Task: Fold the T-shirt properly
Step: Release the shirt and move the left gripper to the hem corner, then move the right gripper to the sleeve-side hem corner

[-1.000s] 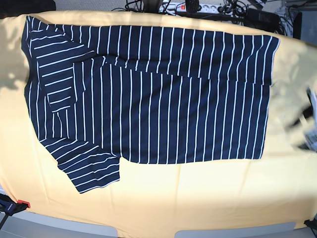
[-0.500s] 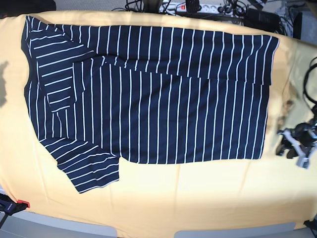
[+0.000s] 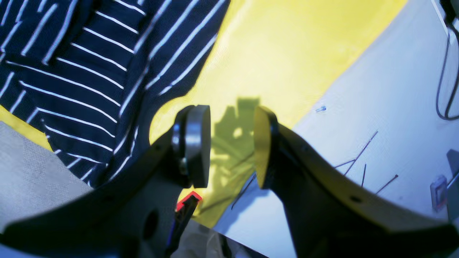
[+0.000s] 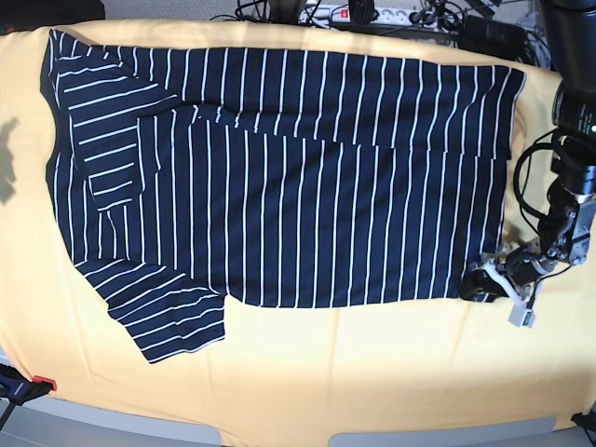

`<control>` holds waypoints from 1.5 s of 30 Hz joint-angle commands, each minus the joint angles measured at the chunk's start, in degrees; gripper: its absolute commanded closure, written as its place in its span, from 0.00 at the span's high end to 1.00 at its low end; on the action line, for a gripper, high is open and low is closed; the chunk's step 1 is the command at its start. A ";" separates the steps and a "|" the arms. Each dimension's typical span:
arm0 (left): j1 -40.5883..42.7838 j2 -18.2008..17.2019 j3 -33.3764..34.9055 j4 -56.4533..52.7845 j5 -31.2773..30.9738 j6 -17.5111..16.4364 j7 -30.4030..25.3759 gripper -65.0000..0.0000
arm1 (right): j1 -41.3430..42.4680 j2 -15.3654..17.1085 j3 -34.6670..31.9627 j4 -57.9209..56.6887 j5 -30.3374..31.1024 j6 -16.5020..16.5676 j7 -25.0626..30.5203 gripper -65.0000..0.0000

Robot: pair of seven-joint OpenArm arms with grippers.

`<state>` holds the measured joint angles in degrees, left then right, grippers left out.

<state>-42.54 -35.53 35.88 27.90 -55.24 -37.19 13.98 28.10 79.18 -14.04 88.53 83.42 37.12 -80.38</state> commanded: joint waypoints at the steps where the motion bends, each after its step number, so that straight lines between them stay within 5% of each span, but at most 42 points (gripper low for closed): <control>1: -1.18 -0.52 -0.11 0.17 0.42 -1.97 1.55 0.46 | 1.14 1.75 0.96 0.17 0.11 0.00 0.38 0.35; 8: -2.29 -0.57 -0.11 0.22 0.09 -2.81 1.90 0.43 | 1.11 -0.31 0.96 0.17 0.11 0.00 0.38 0.35; 10: -2.99 -0.52 -0.11 0.22 0.09 -2.81 1.49 0.32 | 1.11 -1.84 0.96 0.17 0.13 0.00 0.38 0.35; 13: -3.80 -0.59 -0.11 0.22 0.09 -0.44 1.33 0.00 | 1.11 -5.16 0.96 0.17 -0.20 0.94 1.77 0.35; 14: -3.93 -0.66 -0.11 0.22 0.11 0.59 1.03 0.00 | 1.14 -6.64 0.96 0.17 -1.49 1.46 2.43 0.35; 25: -4.11 0.33 -0.11 0.22 2.75 1.88 -0.15 0.00 | 0.96 -24.15 0.94 0.11 -44.04 2.38 31.26 0.35; 28: -4.11 0.28 -0.11 0.22 2.69 1.84 -0.13 0.00 | 0.96 -28.96 0.94 -0.48 -49.75 -12.98 32.57 0.35; 32: -4.13 0.33 -0.11 0.22 2.69 1.88 0.24 0.00 | 1.36 -34.67 0.96 -8.96 -52.92 -18.53 32.59 0.48; 38: -3.98 0.42 -0.11 0.22 2.71 1.86 0.24 0.00 | 5.81 -40.35 3.04 -31.98 -50.05 -13.97 36.24 0.49; 45: -3.17 0.44 -0.11 0.22 2.64 1.81 0.13 0.00 | 6.95 -40.61 20.72 -47.89 -39.89 -3.39 34.25 0.49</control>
<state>-44.16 -34.26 36.03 27.68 -52.12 -34.98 14.81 33.36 37.41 6.63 39.90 42.50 33.50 -47.07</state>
